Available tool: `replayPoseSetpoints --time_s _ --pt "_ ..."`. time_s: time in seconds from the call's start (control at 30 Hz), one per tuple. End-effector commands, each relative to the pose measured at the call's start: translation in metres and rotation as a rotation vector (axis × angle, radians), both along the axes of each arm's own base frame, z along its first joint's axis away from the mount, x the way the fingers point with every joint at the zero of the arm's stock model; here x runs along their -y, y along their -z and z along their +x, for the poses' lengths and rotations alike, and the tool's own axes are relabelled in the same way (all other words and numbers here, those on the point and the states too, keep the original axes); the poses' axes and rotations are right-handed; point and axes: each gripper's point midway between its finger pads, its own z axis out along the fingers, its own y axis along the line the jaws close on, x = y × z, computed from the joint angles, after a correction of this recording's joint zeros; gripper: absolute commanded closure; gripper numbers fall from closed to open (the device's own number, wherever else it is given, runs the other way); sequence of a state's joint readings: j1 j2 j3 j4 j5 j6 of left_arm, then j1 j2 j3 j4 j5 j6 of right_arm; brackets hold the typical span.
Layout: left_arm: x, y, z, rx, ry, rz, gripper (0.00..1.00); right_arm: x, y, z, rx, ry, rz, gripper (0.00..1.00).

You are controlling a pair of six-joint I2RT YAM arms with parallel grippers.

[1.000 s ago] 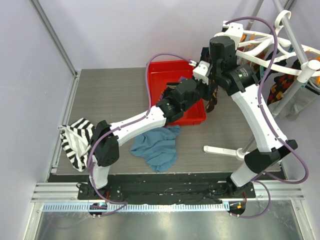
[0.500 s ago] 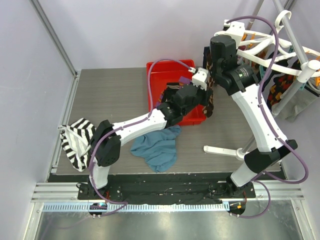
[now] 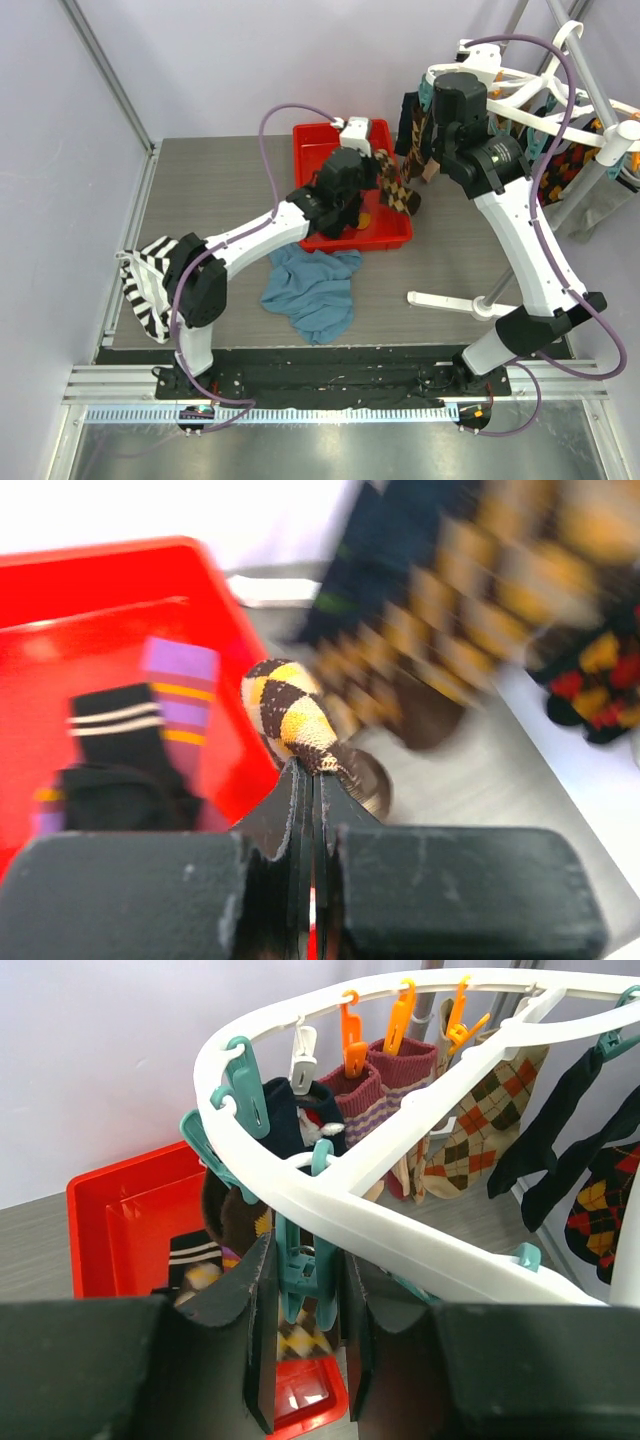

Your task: Remove the socks clipped to the hanger

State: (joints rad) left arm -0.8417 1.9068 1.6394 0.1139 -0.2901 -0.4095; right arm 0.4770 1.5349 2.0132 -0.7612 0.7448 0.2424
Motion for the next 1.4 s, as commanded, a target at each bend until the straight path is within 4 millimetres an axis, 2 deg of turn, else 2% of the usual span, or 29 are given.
replayPoseSetpoints --time_s 0.0,0.13,0.17,0.2,0.23,0.27,0.37,0.43,0.53,0.6,0.63,0.73,0.9,0.93,1.0,1.03,1.07,1.1,1.13,1.17,1.2,1.23,1.3,1.37 --pt "-0.039 -0.035 0.018 0.0 -0.116 -0.073 1.0 0.003 -0.027 -0.011 0.09 -0.01 0.054 0.99" --pt "-0.054 -0.014 0.029 -0.04 -0.183 -0.019 1.0 0.004 -0.027 -0.012 0.087 -0.011 0.049 0.99" --pt "-0.056 -0.011 0.032 -0.047 -0.185 -0.013 0.97 0.004 -0.026 -0.012 0.087 -0.011 0.049 0.99" --pt "-0.054 -0.003 0.035 -0.057 -0.183 0.0 0.9 0.004 -0.026 -0.013 0.086 -0.013 0.048 0.99" --pt "-0.057 0.009 0.034 -0.087 -0.184 0.035 0.77 0.003 -0.026 -0.013 0.087 -0.018 0.052 0.99" --pt "-0.056 0.01 0.034 -0.088 -0.176 0.038 0.44 0.003 -0.027 -0.014 0.089 -0.023 0.054 0.99" --pt "-0.046 0.007 0.027 -0.06 -0.102 0.008 0.2 0.001 -0.027 -0.014 0.089 -0.033 0.059 0.99" --pt "-0.034 -0.009 0.017 -0.005 -0.012 -0.053 0.16 0.001 -0.028 -0.014 0.091 -0.035 0.063 0.99" --pt "-0.017 -0.031 0.004 0.053 0.118 -0.121 0.14 -0.002 -0.028 -0.014 0.091 -0.046 0.071 0.99" --pt "-0.002 -0.035 -0.005 0.061 0.198 -0.138 0.13 -0.002 -0.028 -0.014 0.094 -0.05 0.076 0.99" --pt "0.002 -0.043 -0.004 0.076 0.204 -0.151 0.12 -0.003 -0.028 -0.013 0.093 -0.053 0.078 0.99" --pt "0.023 -0.049 -0.014 0.088 0.289 -0.158 0.11 -0.002 -0.03 -0.016 0.101 -0.055 0.088 0.99" --pt "0.046 -0.054 -0.02 0.109 0.334 -0.163 0.09 -0.002 -0.033 -0.018 0.107 -0.057 0.095 0.99" --pt "0.049 -0.06 -0.02 0.121 0.336 -0.172 0.09 -0.002 -0.033 -0.019 0.11 -0.06 0.099 0.99" --pt "0.057 -0.059 -0.02 0.123 0.336 -0.172 0.09 -0.004 -0.034 -0.019 0.11 -0.07 0.107 0.99" --pt "0.06 -0.067 -0.019 0.138 0.337 -0.186 0.08 -0.004 -0.035 -0.02 0.114 -0.071 0.111 0.99" --pt "0.064 -0.062 -0.016 0.132 0.326 -0.181 0.07 -0.005 -0.035 -0.021 0.116 -0.078 0.115 0.99" --pt "0.066 -0.07 -0.014 0.144 0.319 -0.187 0.07 -0.006 -0.036 -0.021 0.117 -0.084 0.119 0.99" --pt "0.069 -0.071 -0.013 0.146 0.313 -0.183 0.07 -0.007 -0.035 -0.021 0.115 -0.086 0.123 0.99" --pt "0.072 -0.062 -0.008 0.134 0.3 -0.173 0.07 -0.006 -0.036 -0.022 0.117 -0.087 0.124 0.99" --pt "0.071 -0.07 -0.003 0.144 0.268 -0.183 0.08 -0.007 -0.036 -0.021 0.118 -0.088 0.129 0.99" --pt "0.072 -0.067 0.0 0.137 0.257 -0.181 0.09 -0.008 -0.034 -0.021 0.114 -0.095 0.131 0.99" --pt "0.072 -0.066 0.009 0.137 0.216 -0.181 0.14 -0.009 -0.034 -0.021 0.114 -0.102 0.138 0.99" --pt "0.071 -0.066 0.013 0.14 0.196 -0.178 0.23 -0.012 -0.032 -0.021 0.109 -0.111 0.142 0.99"
